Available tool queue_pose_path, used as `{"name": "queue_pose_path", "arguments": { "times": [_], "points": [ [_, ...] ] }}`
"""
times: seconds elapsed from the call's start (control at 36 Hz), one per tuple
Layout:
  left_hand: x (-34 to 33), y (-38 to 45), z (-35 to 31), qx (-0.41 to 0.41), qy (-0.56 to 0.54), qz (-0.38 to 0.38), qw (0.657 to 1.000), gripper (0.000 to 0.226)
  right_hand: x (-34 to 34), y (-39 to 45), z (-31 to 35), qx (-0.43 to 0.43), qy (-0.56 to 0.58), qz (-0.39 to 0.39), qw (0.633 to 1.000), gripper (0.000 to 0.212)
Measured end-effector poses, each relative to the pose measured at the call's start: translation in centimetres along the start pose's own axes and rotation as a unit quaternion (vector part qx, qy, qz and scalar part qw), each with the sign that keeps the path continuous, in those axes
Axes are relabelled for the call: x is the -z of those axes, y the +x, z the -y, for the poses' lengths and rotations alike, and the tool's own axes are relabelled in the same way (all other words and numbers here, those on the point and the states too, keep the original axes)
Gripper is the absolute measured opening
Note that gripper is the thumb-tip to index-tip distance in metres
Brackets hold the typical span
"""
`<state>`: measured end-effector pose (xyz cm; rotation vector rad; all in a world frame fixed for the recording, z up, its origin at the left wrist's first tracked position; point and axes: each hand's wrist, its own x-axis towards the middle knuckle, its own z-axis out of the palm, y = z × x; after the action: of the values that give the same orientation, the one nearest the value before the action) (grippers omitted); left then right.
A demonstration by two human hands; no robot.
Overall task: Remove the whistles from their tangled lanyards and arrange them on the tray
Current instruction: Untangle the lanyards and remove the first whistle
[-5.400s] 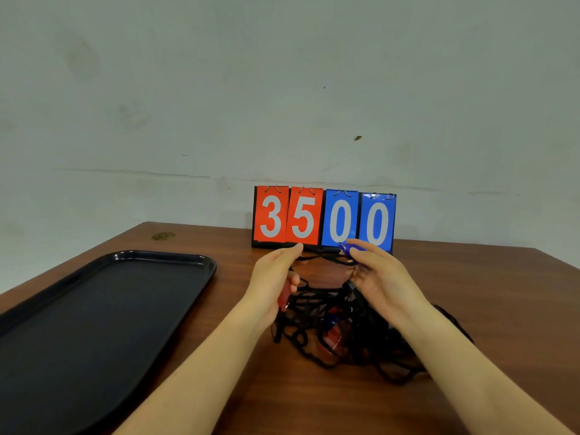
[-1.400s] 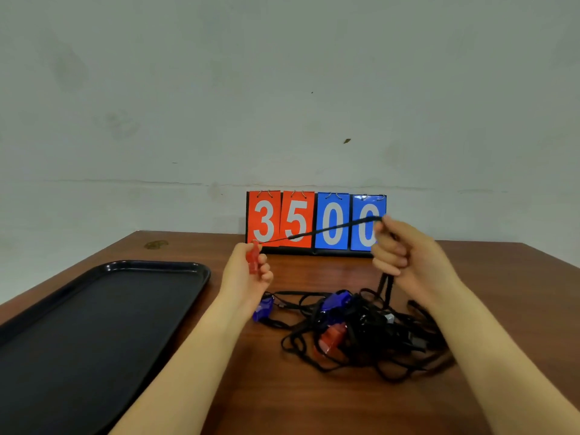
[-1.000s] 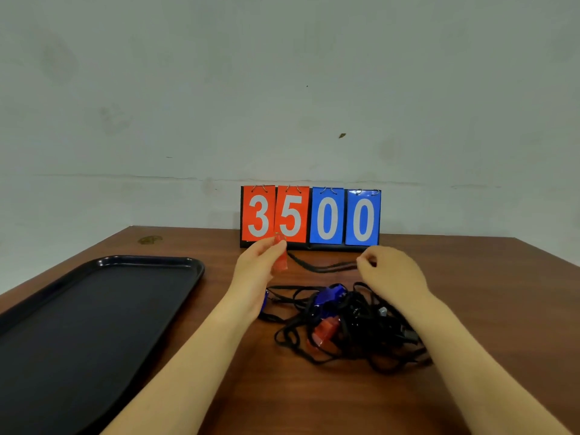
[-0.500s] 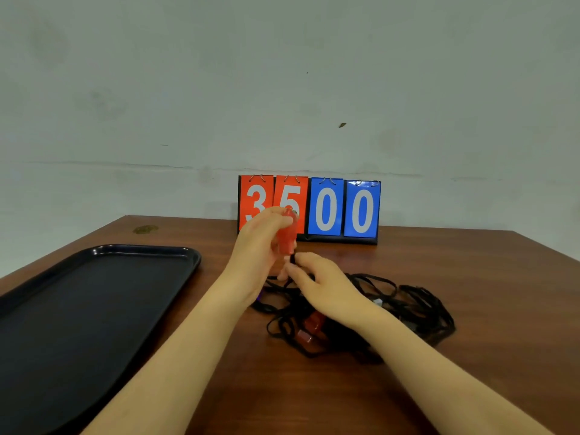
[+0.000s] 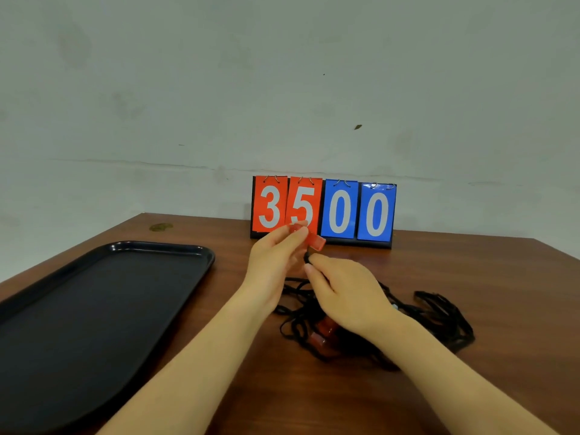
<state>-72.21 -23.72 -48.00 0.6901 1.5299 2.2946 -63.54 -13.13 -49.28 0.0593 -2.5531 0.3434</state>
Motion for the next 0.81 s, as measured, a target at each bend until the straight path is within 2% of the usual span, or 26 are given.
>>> {"name": "queue_pose_path", "arguments": {
  "times": [0.11, 0.28, 0.36, 0.56, 0.72, 0.81],
  "points": [
    [0.3, 0.4, 0.6, 0.008, -0.01, -0.008, 1.0, 0.021, 0.4, 0.0, -0.2, 0.0, 0.004, -0.005, 1.0, 0.023],
    [0.5, 0.7, 0.8, 0.057, -0.147, -0.019, 0.987, 0.027, 0.1, -0.3, -0.1, 0.044, -0.004, 0.049, 0.998, 0.026],
    [0.8, 0.9, 0.9, 0.051, -0.135, -0.041, 0.989, 0.024, 0.1, -0.3, 0.0, 0.049, 0.006, 0.055, 0.997, 0.026],
    [1.2, 0.9, 0.5, 0.032, -0.101, -0.026, 0.994, 0.021, 2.0, 0.3, -0.7, -0.037, 0.068, -0.054, 0.996, 0.023],
    [0.7, 0.4, 0.1, 0.039, -0.025, 0.072, 0.996, 0.024, 4.0, 0.5, -2.0, -0.121, 0.193, -0.169, 0.959, 0.02],
    [-0.1, -0.2, 0.0, 0.043, -0.008, 0.125, 0.991, 0.02, 4.4, 0.5, -2.6, -0.144, 0.234, -0.186, 0.943, 0.022]
  ]
}}
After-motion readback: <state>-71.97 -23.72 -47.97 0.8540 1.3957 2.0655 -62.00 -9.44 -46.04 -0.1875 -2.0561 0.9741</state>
